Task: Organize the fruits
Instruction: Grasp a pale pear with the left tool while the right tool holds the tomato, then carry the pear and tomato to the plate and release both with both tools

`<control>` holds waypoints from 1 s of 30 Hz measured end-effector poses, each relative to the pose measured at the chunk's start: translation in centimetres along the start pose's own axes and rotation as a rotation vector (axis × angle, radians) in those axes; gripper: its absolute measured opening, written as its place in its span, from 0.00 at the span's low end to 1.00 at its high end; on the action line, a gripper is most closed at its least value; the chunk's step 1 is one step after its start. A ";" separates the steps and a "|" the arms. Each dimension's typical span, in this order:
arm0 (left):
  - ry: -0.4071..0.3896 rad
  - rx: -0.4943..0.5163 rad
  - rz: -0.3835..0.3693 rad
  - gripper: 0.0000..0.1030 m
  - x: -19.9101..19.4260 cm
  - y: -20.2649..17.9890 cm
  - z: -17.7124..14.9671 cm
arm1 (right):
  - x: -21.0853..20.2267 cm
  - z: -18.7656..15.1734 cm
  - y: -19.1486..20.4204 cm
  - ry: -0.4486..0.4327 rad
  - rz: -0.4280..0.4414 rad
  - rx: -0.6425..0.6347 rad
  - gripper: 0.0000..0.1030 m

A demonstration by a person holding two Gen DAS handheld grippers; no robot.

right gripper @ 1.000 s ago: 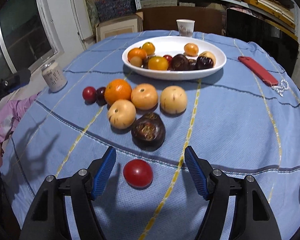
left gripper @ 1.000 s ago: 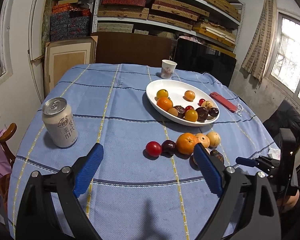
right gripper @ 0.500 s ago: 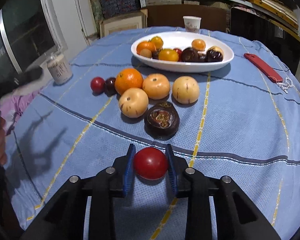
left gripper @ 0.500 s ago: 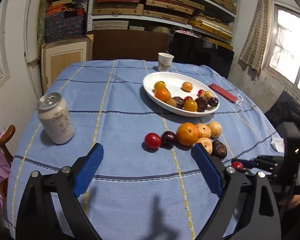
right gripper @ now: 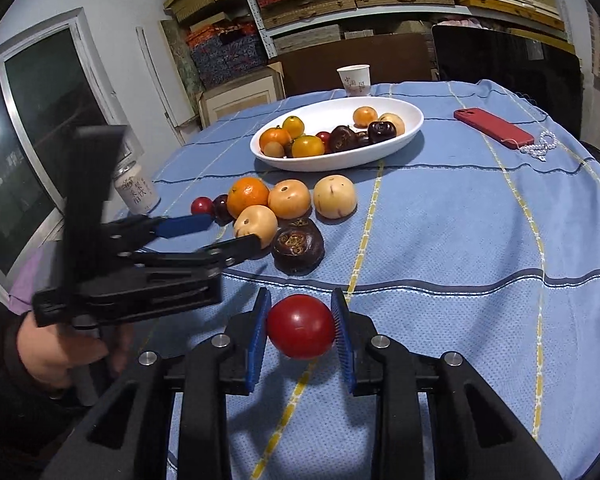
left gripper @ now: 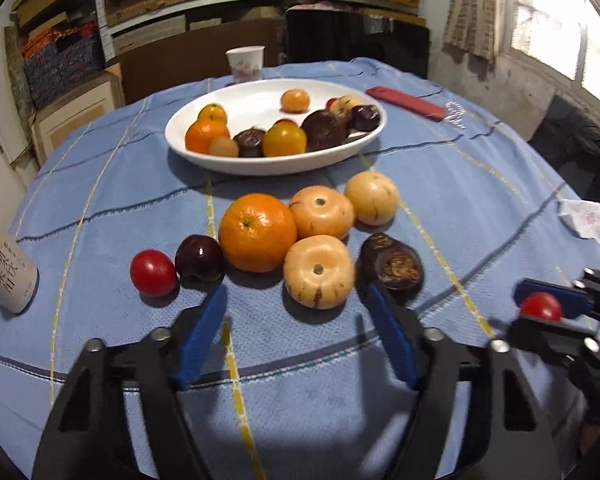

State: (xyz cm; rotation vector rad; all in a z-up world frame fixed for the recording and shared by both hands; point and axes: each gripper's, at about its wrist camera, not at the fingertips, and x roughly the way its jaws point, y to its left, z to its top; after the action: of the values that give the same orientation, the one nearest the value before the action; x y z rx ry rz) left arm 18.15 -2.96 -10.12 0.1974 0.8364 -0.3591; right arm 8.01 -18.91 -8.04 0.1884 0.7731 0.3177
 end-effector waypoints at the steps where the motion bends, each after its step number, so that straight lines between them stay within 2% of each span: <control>1: 0.009 -0.024 -0.014 0.59 0.3 0.2 0.1 | -0.1 0.0 0.0 -0.004 0.008 0.001 0.30; 2: 0.017 -0.042 -0.013 0.56 0.6 0.3 0.3 | -0.1 0.0 0.0 -0.005 0.017 0.002 0.30; 3: 0.021 -0.045 -0.007 0.47 0.8 0.2 0.4 | -0.1 0.0 -0.1 -0.005 0.023 0.004 0.30; 5: 0.034 -0.042 -0.010 0.37 1.3 -0.1 0.5 | 0.0 0.0 -0.2 -0.001 0.033 0.008 0.30; 10: 0.011 -0.054 -0.022 0.39 1.5 -0.5 1.1 | -0.2 -0.1 -0.2 -0.005 0.051 0.013 0.31; 12: -0.002 -0.062 -0.010 0.47 1.6 -0.5 1.4 | -0.1 -0.1 -0.1 -0.001 0.053 0.014 0.31; 13: 0.003 -0.067 -0.014 0.47 1.8 -0.5 1.5 | -0.1 -0.1 -0.1 0.000 0.055 0.014 0.31; 16: 0.038 -0.074 -0.024 0.46 2.5 -0.4 1.6 | -0.2 -0.1 -0.2 0.000 0.056 0.017 0.31; 18: 0.035 -0.073 -0.030 0.38 2.5 -0.4 1.6 | -0.2 -0.1 -0.2 0.001 0.056 0.017 0.31; 22: 0.005 -0.075 -0.047 0.37 1.7 -0.3 1.5 | -0.3 -0.1 -0.2 -0.001 0.053 0.018 0.31; 30: -0.084 -0.099 -0.078 0.37 -2.3 1.1 1.0 | -1.0 0.0 0.1 -0.037 0.033 0.001 0.31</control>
State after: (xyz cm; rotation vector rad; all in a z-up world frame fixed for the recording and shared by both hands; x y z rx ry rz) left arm 17.85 -1.77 -7.65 0.0574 0.7787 -0.3958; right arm 7.34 -19.12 -7.32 0.2080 0.7346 0.3442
